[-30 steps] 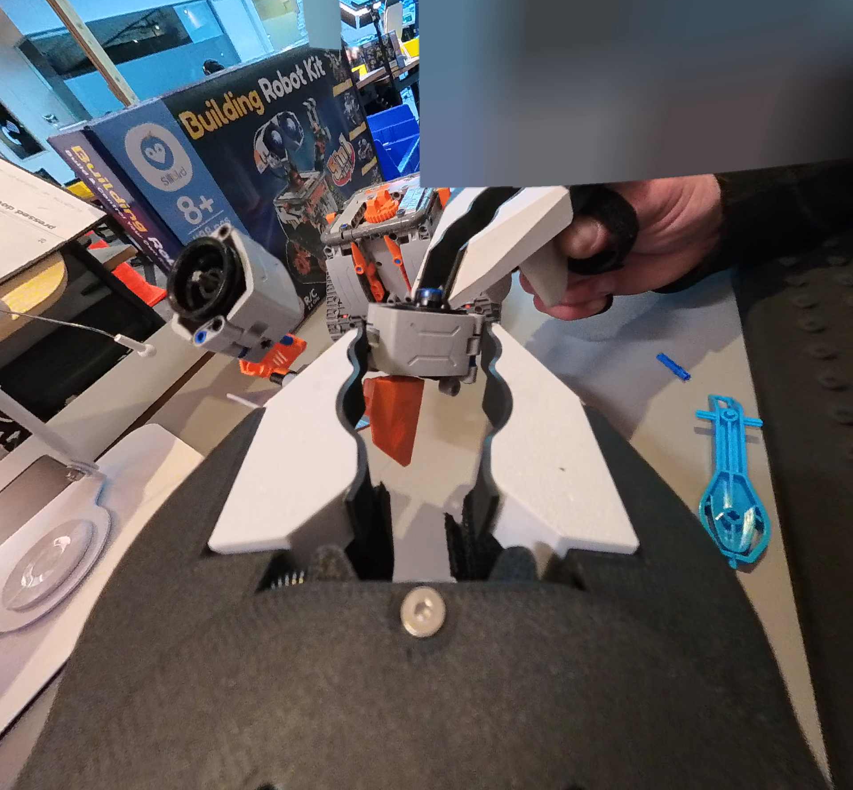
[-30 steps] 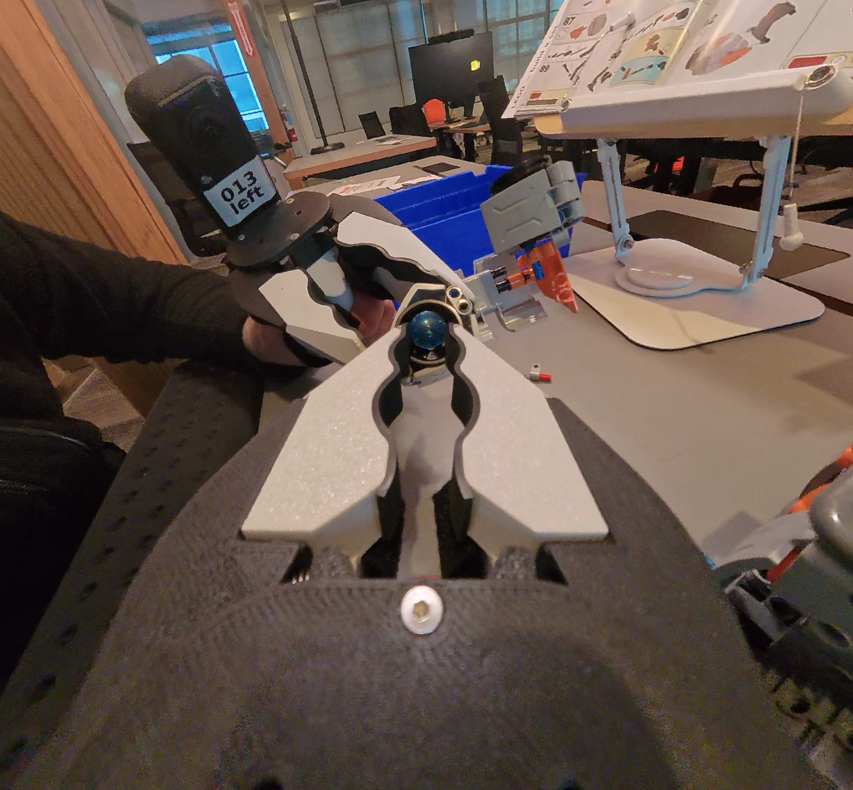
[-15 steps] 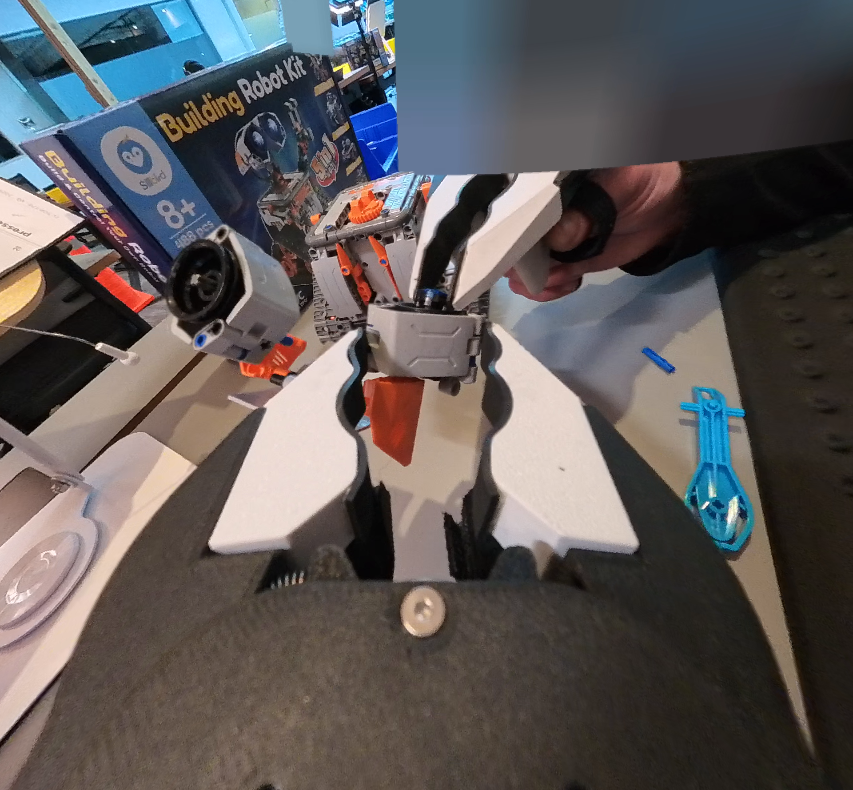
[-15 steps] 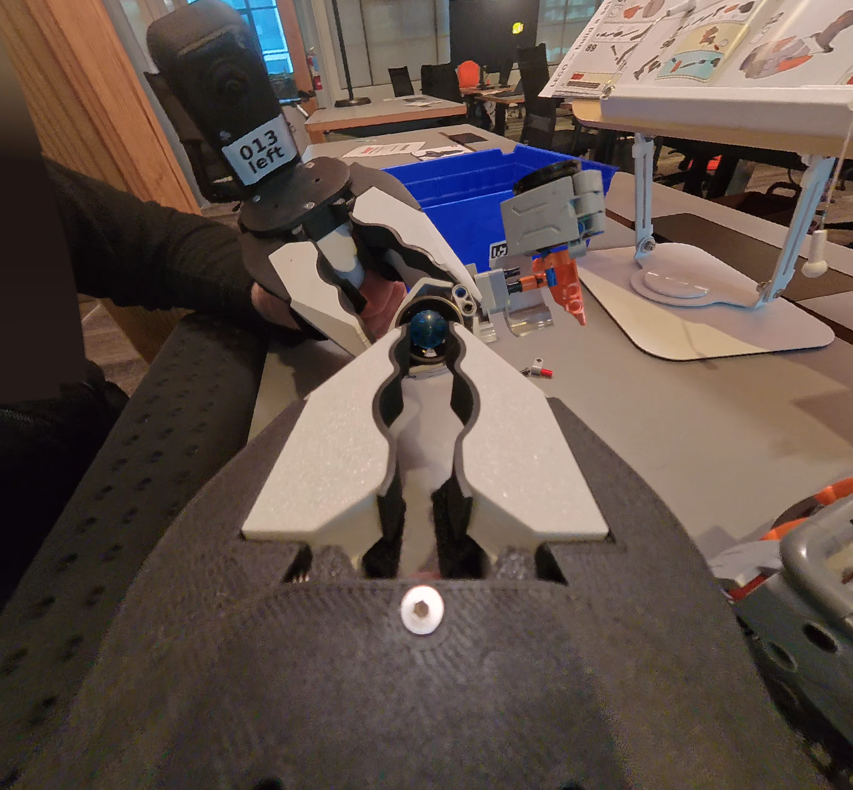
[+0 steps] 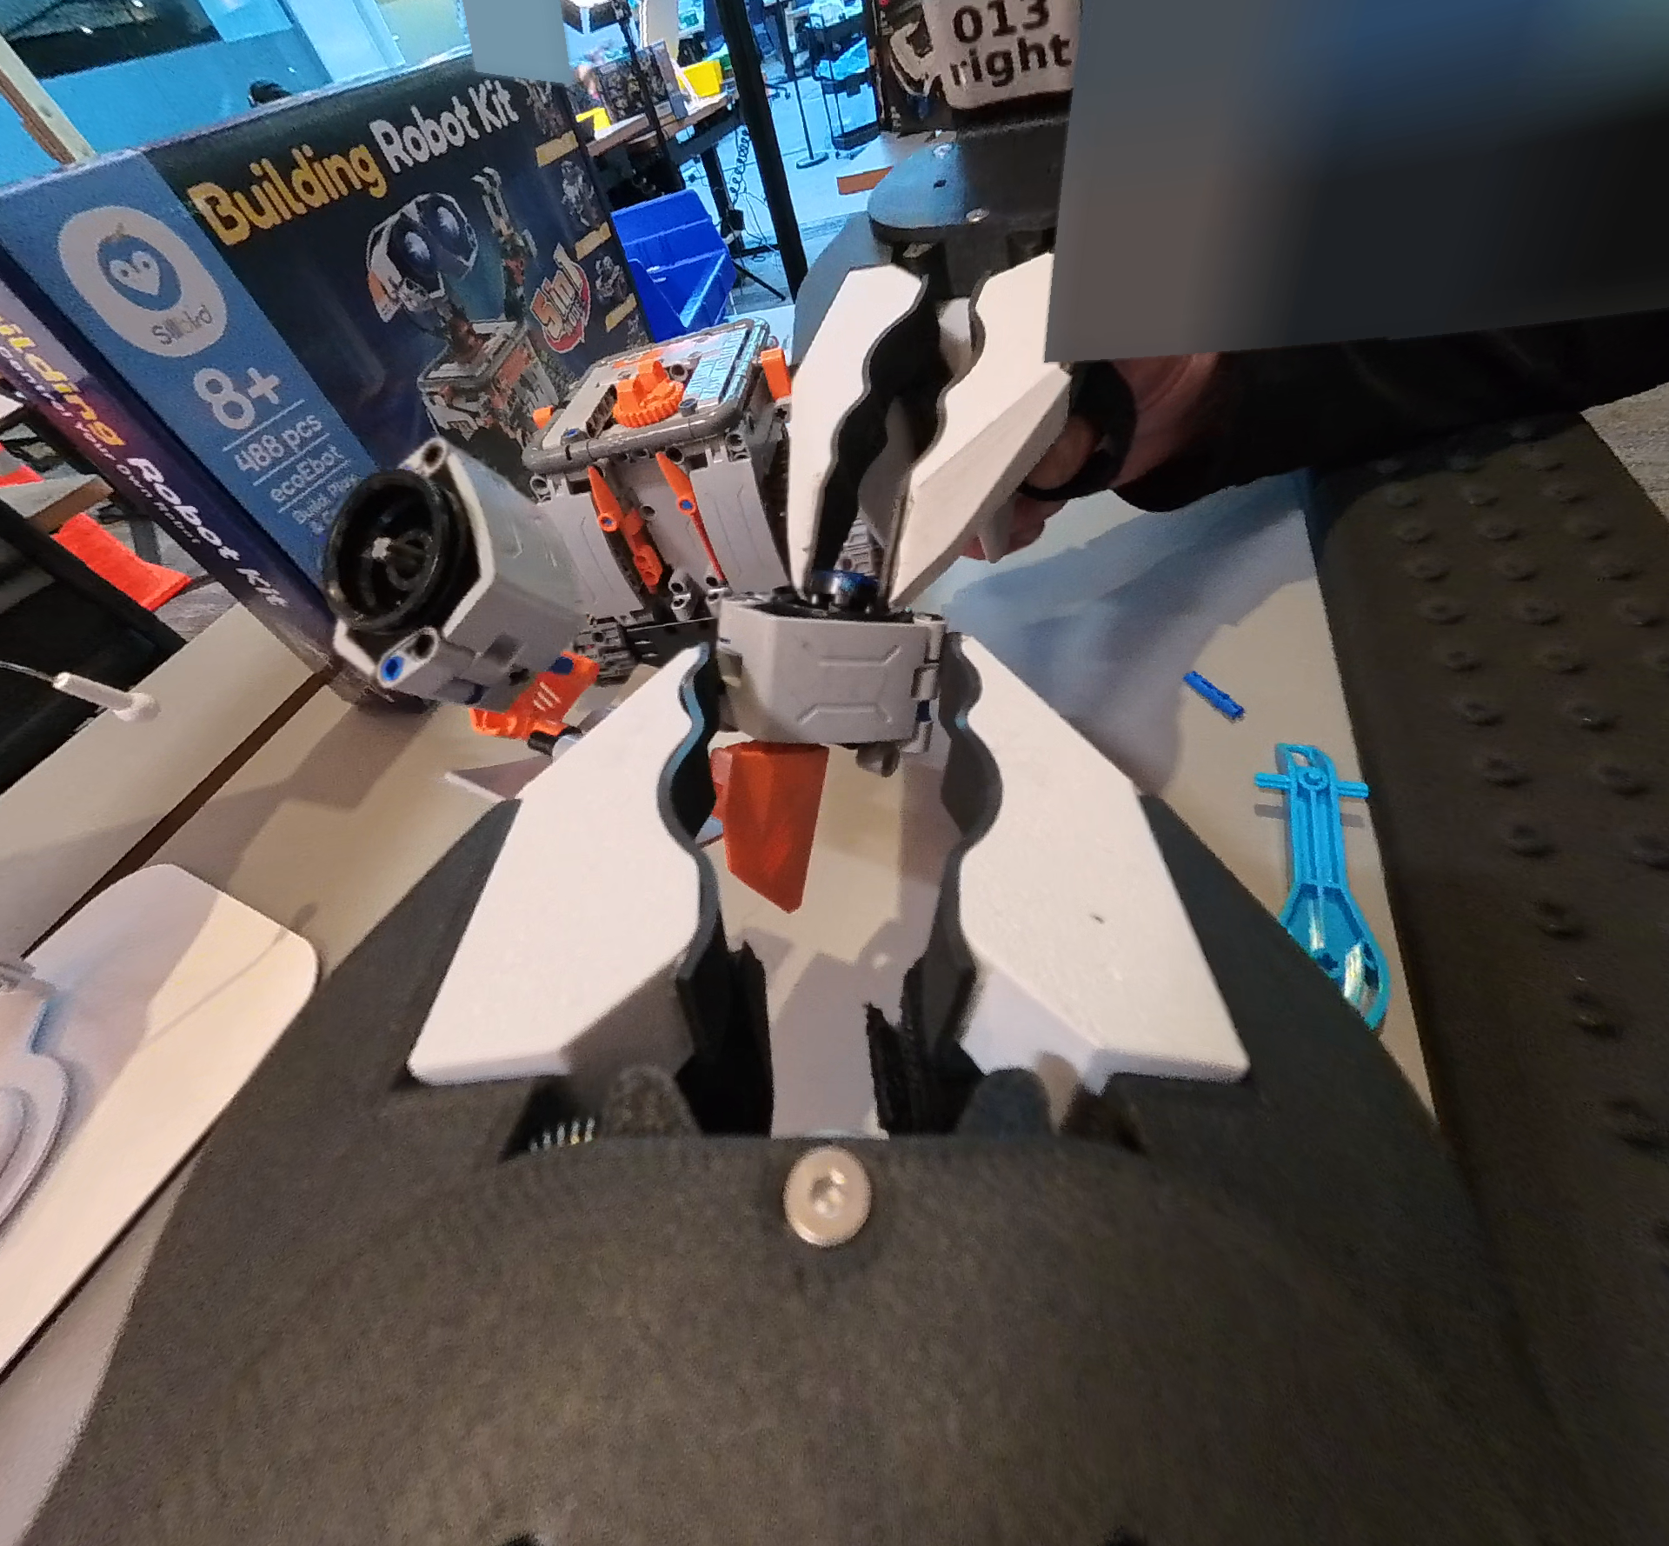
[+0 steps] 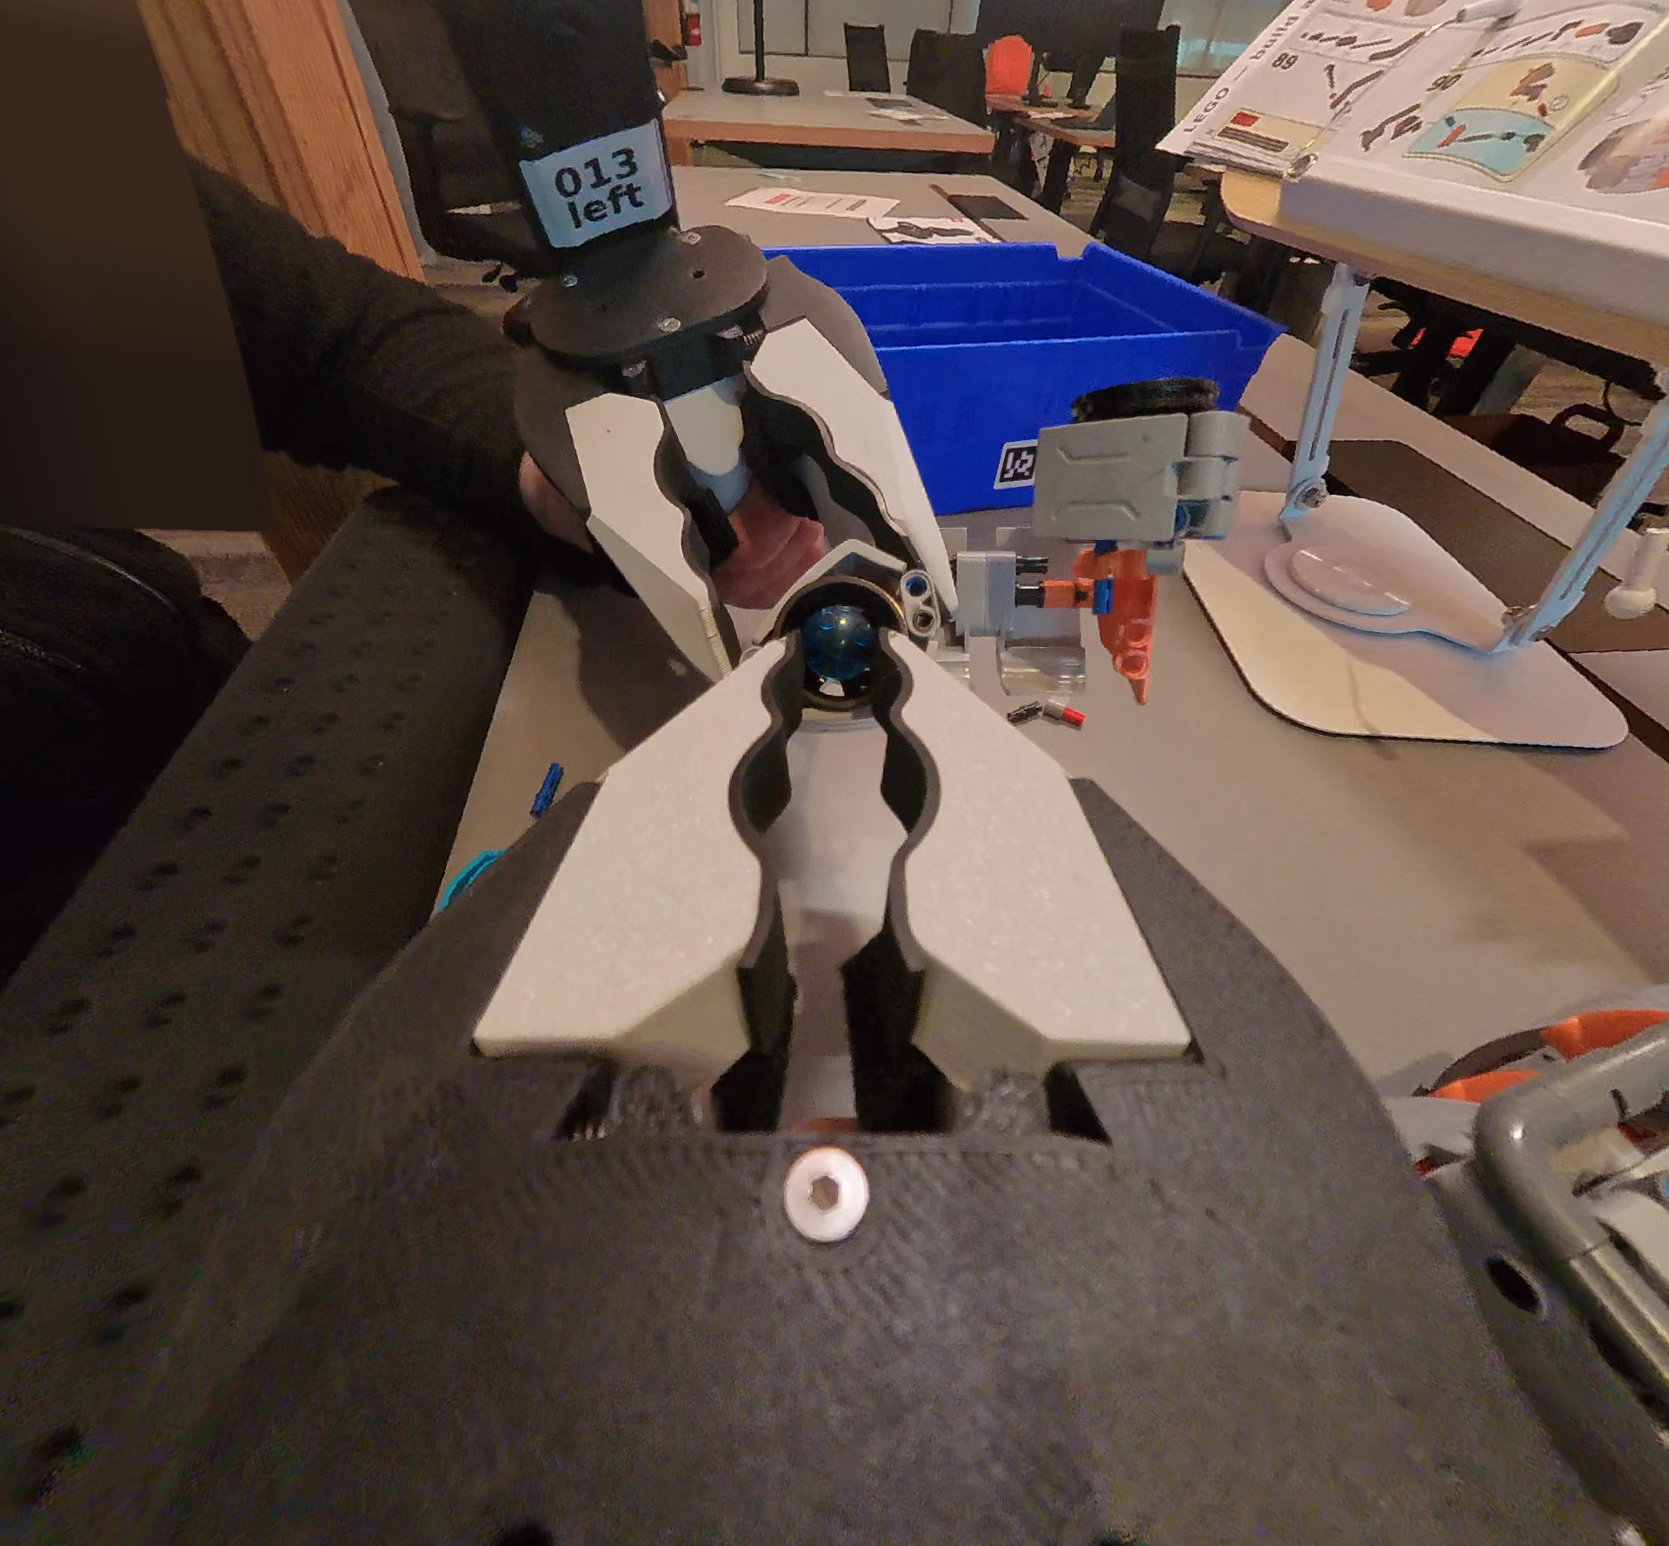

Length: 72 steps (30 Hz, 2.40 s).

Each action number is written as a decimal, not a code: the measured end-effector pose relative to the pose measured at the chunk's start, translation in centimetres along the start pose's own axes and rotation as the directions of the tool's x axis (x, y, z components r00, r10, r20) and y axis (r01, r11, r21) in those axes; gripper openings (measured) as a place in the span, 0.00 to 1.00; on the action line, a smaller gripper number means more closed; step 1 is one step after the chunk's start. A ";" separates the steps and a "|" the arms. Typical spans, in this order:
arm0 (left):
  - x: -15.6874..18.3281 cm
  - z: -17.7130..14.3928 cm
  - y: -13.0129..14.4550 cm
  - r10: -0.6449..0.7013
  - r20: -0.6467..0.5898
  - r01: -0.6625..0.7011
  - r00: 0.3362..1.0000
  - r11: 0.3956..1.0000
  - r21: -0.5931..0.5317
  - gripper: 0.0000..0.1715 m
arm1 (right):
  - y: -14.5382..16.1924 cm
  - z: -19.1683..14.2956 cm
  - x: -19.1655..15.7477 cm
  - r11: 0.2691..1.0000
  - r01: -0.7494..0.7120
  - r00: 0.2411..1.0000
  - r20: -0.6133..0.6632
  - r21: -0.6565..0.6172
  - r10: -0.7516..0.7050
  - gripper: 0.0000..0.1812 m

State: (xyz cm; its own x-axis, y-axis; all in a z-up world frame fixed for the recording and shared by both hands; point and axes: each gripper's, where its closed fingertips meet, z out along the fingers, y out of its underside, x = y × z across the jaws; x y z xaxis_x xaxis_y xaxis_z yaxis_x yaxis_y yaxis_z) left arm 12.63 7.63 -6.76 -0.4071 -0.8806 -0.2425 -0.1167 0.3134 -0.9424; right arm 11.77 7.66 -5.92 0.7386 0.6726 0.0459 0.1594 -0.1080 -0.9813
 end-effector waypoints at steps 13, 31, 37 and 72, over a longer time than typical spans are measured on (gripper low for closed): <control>1.4 0.3 0.2 -0.030 -0.089 0.030 0.996 1.000 0.003 0.26 | 0.8 -0.5 -1.1 0.989 0.117 0.992 0.065 -0.088 -0.112 0.07; 3.6 0.8 0.7 -0.107 -0.258 0.111 0.960 0.994 -0.002 0.27 | 1.8 -1.2 -2.8 0.959 0.240 0.960 0.185 -0.153 -0.210 0.07; 3.9 1.0 1.4 -0.127 -0.277 0.125 0.952 0.992 -0.025 0.26 | 2.7 -1.2 -2.8 0.957 0.232 0.959 0.203 -0.177 -0.195 0.07; 4.7 -0.1 -0.3 -0.313 -0.495 0.357 0.810 0.934 -0.007 0.27 | 0.9 -1.4 -3.9 0.999 0.031 0.952 0.306 -0.042 -0.017 0.07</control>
State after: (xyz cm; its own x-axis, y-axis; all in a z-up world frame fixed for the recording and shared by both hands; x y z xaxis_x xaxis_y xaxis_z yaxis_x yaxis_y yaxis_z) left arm 10.69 3.40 -7.57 -0.7417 -0.6361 0.2128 -0.2609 -0.0187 -0.9652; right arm 9.98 3.92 -6.70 0.4997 0.8662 0.0028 0.2096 -0.1178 -0.9707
